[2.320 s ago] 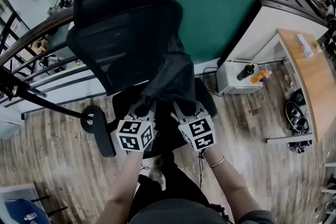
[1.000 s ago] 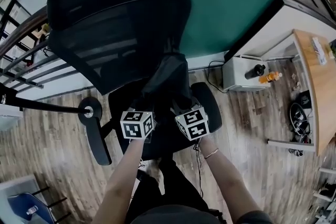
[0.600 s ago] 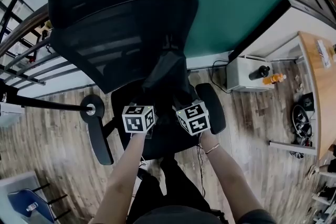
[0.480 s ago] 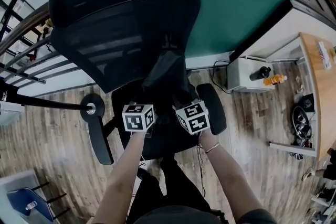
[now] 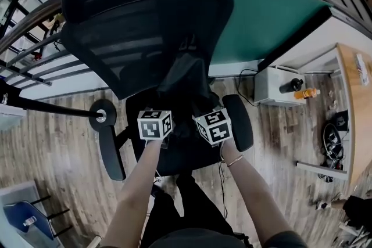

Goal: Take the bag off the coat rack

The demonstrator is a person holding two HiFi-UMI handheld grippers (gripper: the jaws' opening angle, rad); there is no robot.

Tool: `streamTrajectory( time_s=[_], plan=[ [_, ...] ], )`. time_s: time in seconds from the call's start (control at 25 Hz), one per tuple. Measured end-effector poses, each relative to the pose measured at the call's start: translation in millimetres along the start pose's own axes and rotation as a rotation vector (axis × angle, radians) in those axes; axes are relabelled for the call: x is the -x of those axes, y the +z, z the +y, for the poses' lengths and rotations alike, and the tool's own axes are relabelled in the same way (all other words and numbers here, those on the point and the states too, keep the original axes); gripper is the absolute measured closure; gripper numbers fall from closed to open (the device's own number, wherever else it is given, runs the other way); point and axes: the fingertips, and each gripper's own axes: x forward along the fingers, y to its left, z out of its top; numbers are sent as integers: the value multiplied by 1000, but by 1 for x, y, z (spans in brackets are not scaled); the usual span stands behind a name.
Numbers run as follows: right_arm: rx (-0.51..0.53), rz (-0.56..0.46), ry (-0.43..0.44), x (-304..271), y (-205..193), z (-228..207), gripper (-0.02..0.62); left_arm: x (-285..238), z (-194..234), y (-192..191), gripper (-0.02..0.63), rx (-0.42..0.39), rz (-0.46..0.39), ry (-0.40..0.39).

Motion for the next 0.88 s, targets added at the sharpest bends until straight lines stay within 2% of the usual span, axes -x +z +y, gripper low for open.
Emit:
streamTrajectory(
  time_s=[0.4, 0.64, 0.88],
  plan=[
    [-53, 3, -5, -8, -1, 1, 460, 0, 17, -7, 460, 22, 25, 43],
    [-61, -11, -1, -3, 5, 5, 411, 5, 20, -9, 377, 42, 23, 62],
    [-57, -49, -12, 12, 13, 10, 388, 26, 20, -6, 359, 61, -11, 71]
  ],
)
